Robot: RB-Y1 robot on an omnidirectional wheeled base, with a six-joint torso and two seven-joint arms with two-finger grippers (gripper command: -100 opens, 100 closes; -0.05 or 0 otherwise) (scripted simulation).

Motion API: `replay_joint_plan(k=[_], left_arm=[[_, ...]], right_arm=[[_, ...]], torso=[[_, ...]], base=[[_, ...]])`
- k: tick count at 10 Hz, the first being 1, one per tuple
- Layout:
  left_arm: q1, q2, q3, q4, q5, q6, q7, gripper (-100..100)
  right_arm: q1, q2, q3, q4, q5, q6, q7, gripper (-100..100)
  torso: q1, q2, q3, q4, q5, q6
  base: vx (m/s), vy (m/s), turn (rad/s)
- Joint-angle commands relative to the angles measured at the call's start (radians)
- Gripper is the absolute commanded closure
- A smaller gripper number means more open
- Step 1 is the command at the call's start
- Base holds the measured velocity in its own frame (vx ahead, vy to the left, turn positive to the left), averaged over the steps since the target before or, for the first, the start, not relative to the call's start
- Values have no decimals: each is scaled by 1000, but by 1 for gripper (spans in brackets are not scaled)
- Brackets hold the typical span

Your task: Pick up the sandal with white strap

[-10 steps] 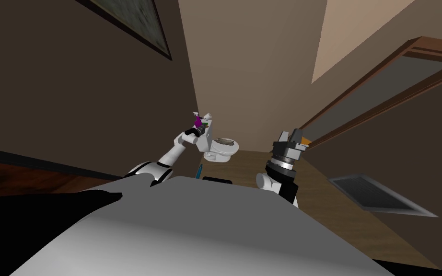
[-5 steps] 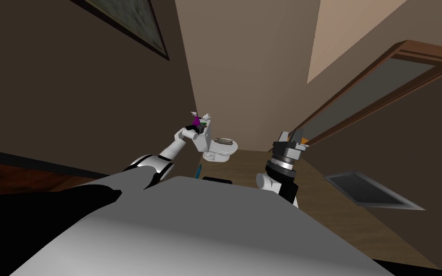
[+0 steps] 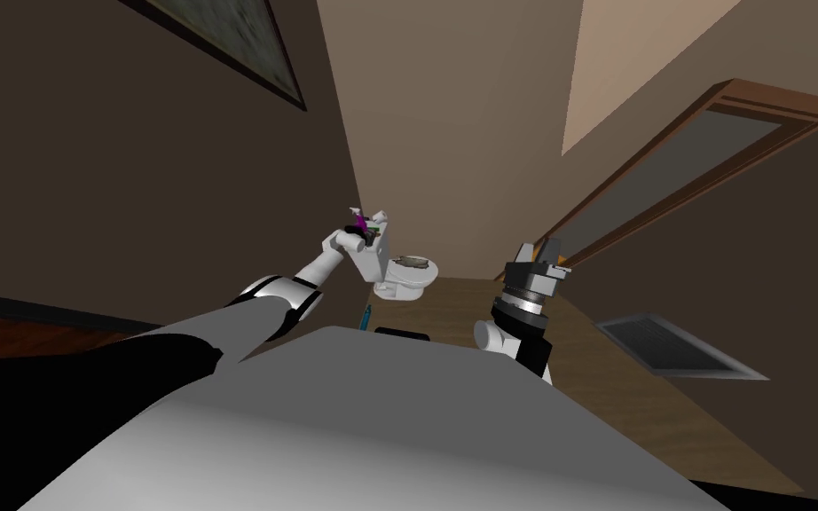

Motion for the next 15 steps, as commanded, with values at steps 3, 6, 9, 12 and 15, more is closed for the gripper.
replay_joint_plan(k=[3,6,9,12,15], left_arm=[[-59,17,-10,74,2,90,10,-100],[-148,51,-27,164,12,185,28,-100],[-193,66,-35,230,15,257,38,-100],[-232,80,-43,292,17,328,48,-100],[-301,104,-58,376,18,413,71,-100]], right_arm=[[0,0,0,0,0,0,0,0],[0,0,0,0,0,0,0,0],[0,0,0,0,0,0,0,0],[0,0,0,0,0,0,0,0],[0,0,0,0,0,0,0,0]], torso=[[0,-1,-1,0,0,0],[0,-1,-1,0,0,0],[1,-1,-1,0,0,0],[0,-3,-2,-1,0,0],[1,-3,-2,-1,0,0]], base=[[31,-18,-25],[45,-21,-43],[45,-14,-26],[72,-18,-34],[87,-10,-38]])
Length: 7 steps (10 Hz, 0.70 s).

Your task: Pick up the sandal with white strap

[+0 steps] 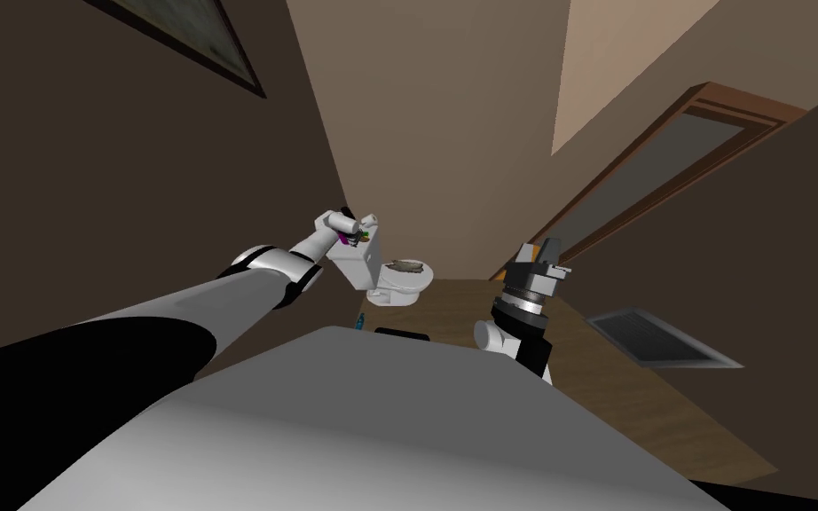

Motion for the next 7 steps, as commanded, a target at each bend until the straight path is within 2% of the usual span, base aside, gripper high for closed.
replay_joint_plan(k=[1,2,3,4,6,7], left_arm=[[-21,4,-5,36,-1,41,7,-100],[-51,14,-12,64,-2,79,18,-100],[-51,14,-12,81,-2,89,18,-100],[-78,22,-19,107,-3,131,29,-100],[-78,22,-19,122,-3,132,29,-100],[-102,29,-25,156,-4,173,40,-100]], right_arm=[[0,0,0,0,0,0,0,0],[0,0,0,0,0,0,0,0],[0,0,0,0,0,0,0,0],[0,0,0,0,0,0,0,0],[0,0,0,0,0,0,0,0],[0,0,0,0,0,0,0,0]], torso=[[0,0,0,0,0,0],[-1,0,0,0,0,0],[-2,-1,0,0,0,0],[-1,0,0,0,0,0],[0,0,0,0,0,0],[1,2,1,0,0,0]], base=[[92,-18,-22],[107,-46,-47],[87,-24,-16],[92,0,-36],[69,4,-9],[82,3,-40]])
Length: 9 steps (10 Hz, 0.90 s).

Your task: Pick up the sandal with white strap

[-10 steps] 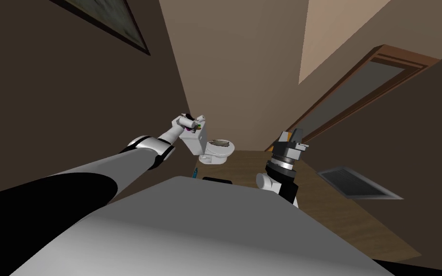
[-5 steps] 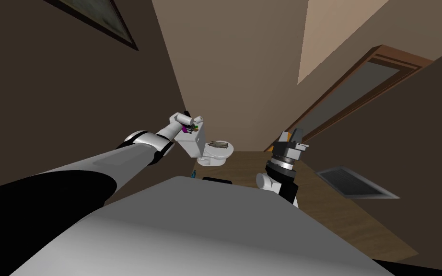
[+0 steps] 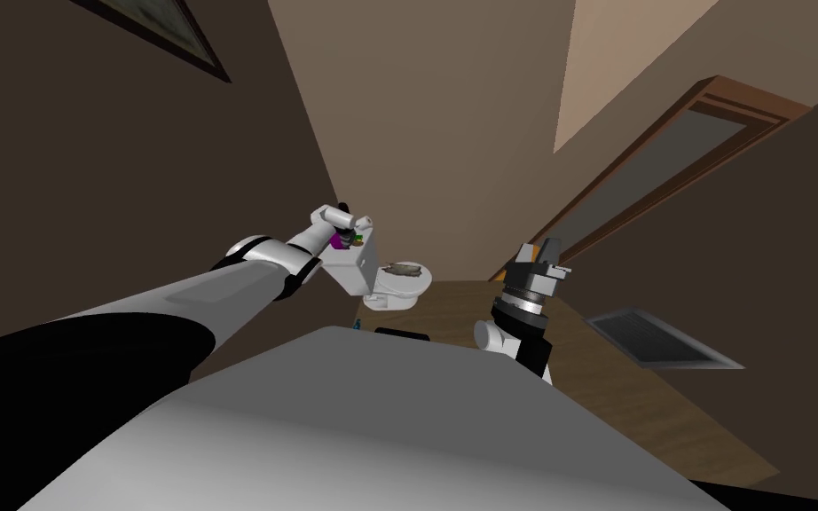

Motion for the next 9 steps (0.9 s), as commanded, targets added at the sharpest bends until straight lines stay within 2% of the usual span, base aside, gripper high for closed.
replay_joint_plan(k=[1,3,4,5,6,9], left_arm=[[-17,3,-3,36,0,15,1,-100],[-56,13,-14,101,-4,75,22,-100],[-56,13,-14,101,-4,84,22,-100],[-71,17,-18,128,-7,112,31,-100],[-71,17,-18,128,-7,112,31,-100],[-100,22,-28,183,-14,170,51,-100]], right_arm=[[0,0,0,0,0,0,0,0],[0,0,0,0,0,0,0,0],[0,0,0,0,0,0,0,0],[0,0,0,0,0,0,0,0],[0,0,0,0,0,0,0,0],[0,0,0,0,0,0,0,0]], torso=[[0,0,0,0,0,0],[-1,-1,-1,0,0,0],[-1,-4,-2,-1,0,0],[-1,-3,-2,-1,0,0],[-1,-2,-1,-1,0,0],[-1,-2,-1,-1,0,0]], base=[[78,-6,-19],[125,-8,-38],[118,-6,-16],[93,-11,-22],[73,-15,-13],[112,-5,-24]])
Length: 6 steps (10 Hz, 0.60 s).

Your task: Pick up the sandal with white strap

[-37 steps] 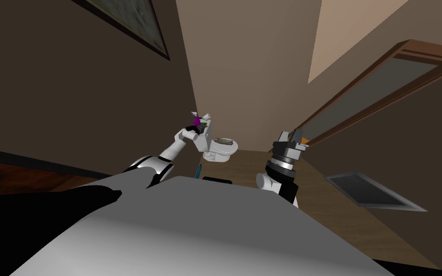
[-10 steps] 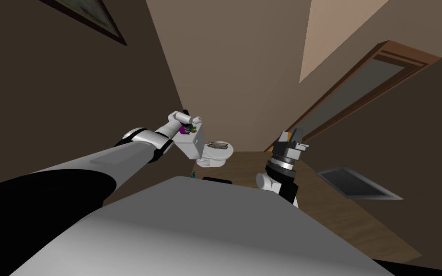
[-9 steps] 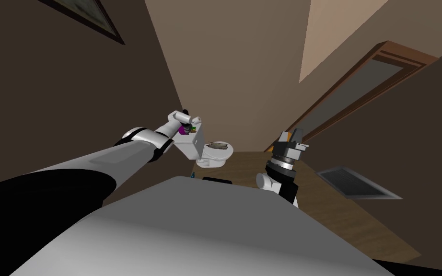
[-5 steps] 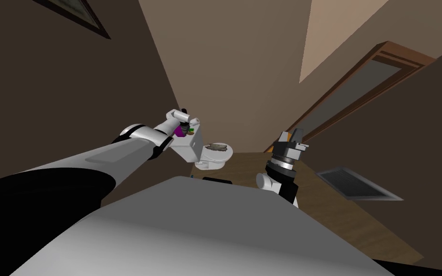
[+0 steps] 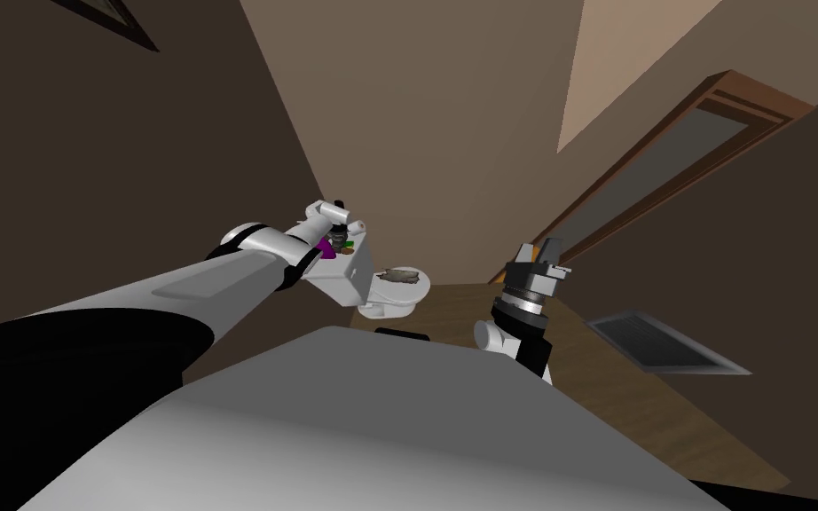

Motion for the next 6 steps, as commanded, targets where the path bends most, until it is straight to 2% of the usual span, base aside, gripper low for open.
replay_joint_plan(k=[1,2,3,4,6], left_arm=[[4,6,-2,-9,-1,33,14,-100],[0,5,-1,-4,0,19,5,-100],[0,6,-1,-5,0,25,7,0],[10,32,28,39,-3,-13,-32,-100],[10,32,28,39,-3,-13,-32,-100]], right_arm=[[0,0,0,0,0,0,0,0],[0,0,0,0,0,0,0,0],[0,0,0,0,0,0,0,0],[0,0,0,0,0,0,0,0],[0,0,0,0,0,0,0,0]], torso=[[0,0,0,0,0,0],[0,1,1,0,0,0],[0,4,2,1,0,0],[0,6,4,1,0,0],[-3,7,4,2,-1,0]], base=[[97,1,-17],[38,0,-1],[8,0,0],[26,-49,-125],[6,-41,-13]])
